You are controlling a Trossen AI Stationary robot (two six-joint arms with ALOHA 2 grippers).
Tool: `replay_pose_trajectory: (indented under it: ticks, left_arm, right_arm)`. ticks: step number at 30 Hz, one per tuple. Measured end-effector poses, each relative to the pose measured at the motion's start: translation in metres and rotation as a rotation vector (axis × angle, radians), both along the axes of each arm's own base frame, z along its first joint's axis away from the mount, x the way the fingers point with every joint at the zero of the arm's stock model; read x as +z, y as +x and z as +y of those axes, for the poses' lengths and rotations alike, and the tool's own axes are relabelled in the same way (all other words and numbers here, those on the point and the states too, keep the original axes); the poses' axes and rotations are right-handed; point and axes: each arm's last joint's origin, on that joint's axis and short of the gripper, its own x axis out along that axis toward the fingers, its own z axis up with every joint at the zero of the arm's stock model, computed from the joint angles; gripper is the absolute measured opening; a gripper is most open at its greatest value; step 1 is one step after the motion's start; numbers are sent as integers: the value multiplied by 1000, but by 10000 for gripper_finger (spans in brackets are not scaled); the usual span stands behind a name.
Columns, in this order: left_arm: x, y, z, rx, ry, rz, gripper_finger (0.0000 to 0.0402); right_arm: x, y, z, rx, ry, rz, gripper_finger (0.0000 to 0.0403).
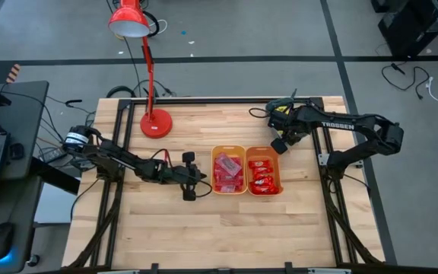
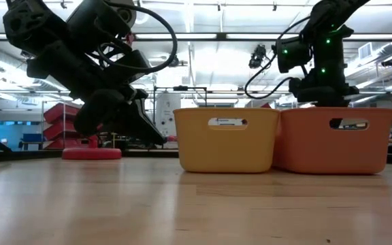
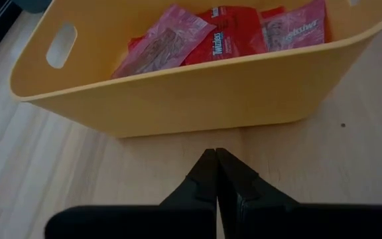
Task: Sort candy
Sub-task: Move the bins to the center of the table
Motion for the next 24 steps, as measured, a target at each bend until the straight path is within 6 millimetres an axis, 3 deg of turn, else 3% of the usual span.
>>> replay_pose_trajectory:
  ticks: [24]
  left_arm:
    - [0,0,0,0,0,0,0]
  right_arm:
    - [0,2,13,14,108,-13,0]
